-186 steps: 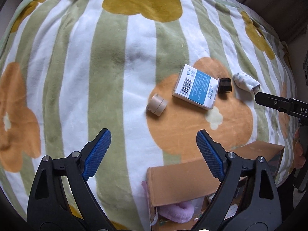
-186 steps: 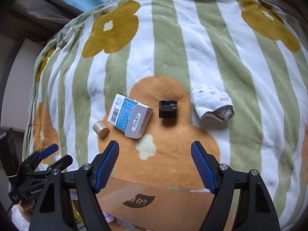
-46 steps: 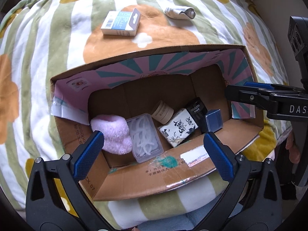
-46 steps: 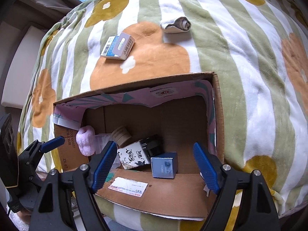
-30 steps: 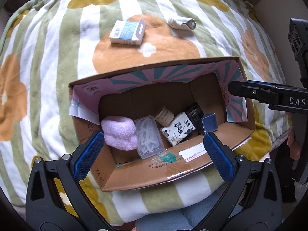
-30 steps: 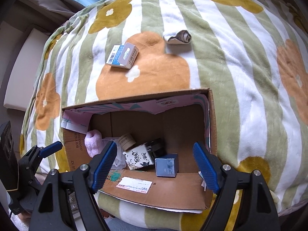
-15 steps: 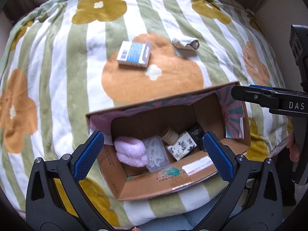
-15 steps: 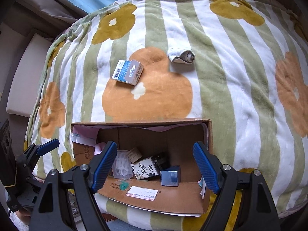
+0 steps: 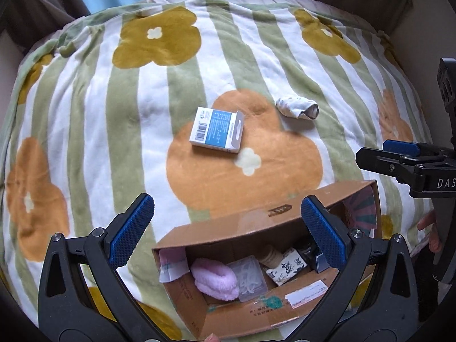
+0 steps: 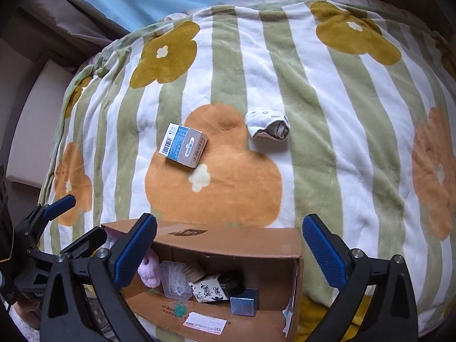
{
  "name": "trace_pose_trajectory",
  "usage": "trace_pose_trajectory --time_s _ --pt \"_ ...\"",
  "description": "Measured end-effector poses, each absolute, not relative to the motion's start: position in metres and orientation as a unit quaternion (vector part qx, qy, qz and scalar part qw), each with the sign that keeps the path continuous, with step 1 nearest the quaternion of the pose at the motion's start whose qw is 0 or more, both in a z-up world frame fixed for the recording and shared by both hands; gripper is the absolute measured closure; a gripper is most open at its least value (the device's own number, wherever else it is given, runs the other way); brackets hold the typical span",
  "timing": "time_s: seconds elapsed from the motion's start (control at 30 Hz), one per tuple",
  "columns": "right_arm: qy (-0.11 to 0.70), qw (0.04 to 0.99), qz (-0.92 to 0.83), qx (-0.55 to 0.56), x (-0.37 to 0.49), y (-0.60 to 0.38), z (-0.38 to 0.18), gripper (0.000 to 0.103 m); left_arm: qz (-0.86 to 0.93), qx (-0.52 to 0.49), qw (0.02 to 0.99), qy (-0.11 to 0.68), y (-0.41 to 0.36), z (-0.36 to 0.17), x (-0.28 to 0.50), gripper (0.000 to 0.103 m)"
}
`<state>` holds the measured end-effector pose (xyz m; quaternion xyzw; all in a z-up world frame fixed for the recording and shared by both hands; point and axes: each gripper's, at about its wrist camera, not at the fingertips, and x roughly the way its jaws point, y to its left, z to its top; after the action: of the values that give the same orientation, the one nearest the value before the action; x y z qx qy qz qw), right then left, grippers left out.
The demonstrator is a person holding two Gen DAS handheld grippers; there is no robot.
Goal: Organize objects
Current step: 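Lift both tools out of the box toward the medicine box and sock, then grasp the white-and-blue medicine box with the left tool while the right tool grasps the white sock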
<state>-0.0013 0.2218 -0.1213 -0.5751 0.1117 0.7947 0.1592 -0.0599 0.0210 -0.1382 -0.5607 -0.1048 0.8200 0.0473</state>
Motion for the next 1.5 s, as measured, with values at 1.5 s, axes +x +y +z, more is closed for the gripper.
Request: trace_pose_trajectory --time_s 1.5 --pt "0.068 0.230 0.718 -0.653 -0.130 0.324 -0.233 0.008 0.747 -0.655 0.085 -0.074 0.040 -0.306 -0.222 0.009"
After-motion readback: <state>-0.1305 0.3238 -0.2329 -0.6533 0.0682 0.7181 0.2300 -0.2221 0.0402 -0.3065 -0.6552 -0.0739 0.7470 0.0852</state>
